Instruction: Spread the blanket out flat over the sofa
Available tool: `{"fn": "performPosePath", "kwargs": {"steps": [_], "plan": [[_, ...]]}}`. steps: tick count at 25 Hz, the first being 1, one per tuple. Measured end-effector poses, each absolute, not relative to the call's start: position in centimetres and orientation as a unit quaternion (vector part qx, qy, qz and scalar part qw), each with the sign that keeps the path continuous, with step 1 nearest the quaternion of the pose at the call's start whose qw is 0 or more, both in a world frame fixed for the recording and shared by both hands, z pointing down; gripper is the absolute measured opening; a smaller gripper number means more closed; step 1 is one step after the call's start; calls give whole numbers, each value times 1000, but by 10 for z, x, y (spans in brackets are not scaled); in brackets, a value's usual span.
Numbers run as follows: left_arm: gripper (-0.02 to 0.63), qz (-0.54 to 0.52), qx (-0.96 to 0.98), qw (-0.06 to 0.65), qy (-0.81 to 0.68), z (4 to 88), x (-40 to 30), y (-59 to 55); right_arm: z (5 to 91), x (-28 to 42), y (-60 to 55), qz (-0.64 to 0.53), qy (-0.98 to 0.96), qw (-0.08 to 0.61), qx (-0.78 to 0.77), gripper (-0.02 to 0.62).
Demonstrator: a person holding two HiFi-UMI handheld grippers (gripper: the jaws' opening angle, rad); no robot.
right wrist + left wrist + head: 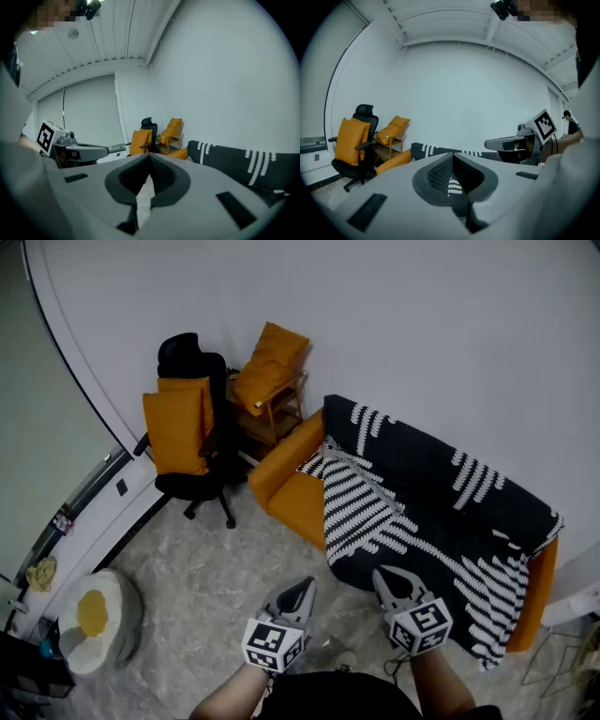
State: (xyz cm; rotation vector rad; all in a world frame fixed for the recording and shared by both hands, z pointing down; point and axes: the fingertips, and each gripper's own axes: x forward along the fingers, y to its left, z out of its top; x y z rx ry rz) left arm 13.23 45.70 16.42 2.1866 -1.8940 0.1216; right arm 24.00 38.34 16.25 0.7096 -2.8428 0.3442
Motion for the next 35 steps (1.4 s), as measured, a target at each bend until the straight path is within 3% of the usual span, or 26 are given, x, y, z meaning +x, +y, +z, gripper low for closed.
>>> {"fn": "performPosePath", "kwargs": {"steps": [16, 19, 22, 25, 35], "plan": [[6, 48, 742, 111, -659, 162, 145, 456, 164, 251, 378, 122, -962, 77, 230, 5], [9, 48, 739, 115, -662, 163, 147, 453, 164, 255, 374, 125, -963, 74, 227, 41], [87, 49, 737, 118, -663, 165, 152, 448, 166, 261, 369, 131, -962, 71, 228, 64], [123, 48, 736, 117, -665, 166, 155, 442, 167, 266, 363, 136, -961, 66, 230, 84], [189, 47, 741, 120, -659, 169, 142, 425, 170, 257, 345, 141, -957, 64, 247, 163]]}}
